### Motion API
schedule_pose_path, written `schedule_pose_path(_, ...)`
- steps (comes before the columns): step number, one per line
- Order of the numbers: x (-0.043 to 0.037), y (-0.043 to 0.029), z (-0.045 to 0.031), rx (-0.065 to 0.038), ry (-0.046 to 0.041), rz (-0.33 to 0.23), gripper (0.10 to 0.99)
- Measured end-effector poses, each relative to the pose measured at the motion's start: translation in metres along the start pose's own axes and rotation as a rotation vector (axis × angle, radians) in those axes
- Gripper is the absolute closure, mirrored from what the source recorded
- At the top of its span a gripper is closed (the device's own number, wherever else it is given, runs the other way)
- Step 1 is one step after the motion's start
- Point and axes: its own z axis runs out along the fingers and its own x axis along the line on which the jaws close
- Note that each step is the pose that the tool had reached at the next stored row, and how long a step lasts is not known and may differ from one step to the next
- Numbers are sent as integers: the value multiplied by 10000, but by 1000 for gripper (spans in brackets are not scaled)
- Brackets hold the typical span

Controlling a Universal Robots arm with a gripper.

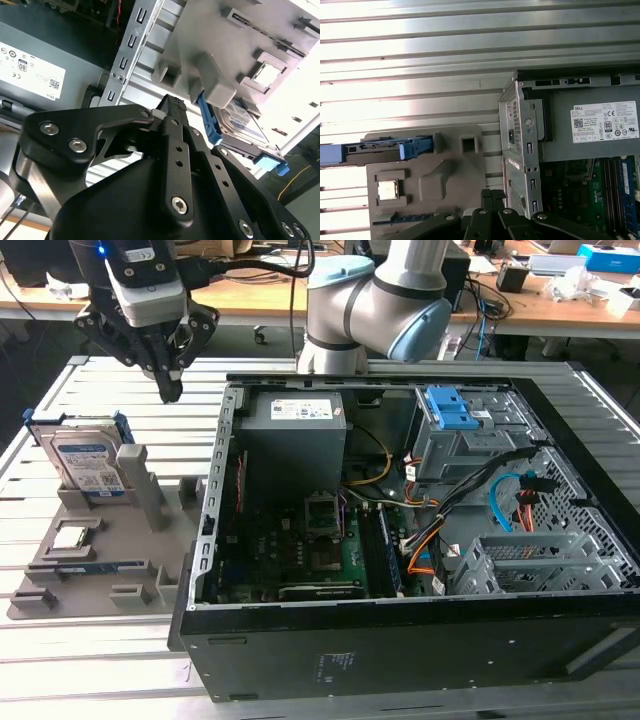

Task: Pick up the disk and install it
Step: 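Reach for the disk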

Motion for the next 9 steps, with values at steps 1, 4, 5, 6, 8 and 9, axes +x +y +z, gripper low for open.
schedule_pose_path(1, 12, -1, 0, 0, 0, 1, 980)
schedule_pose_path(4, 58, -4, -2, 0, 0, 2, 980)
schedule_pose_path(5, 83, -6, -2, 0, 0, 1, 980)
schedule_pose_path(6, 106, -8, -3, 1, 0, 1, 980)
schedule_pose_path(8, 138, -10, -4, 0, 0, 1, 980)
schedule_pose_path(9, 147, -11, -4, 1, 0, 1, 980)
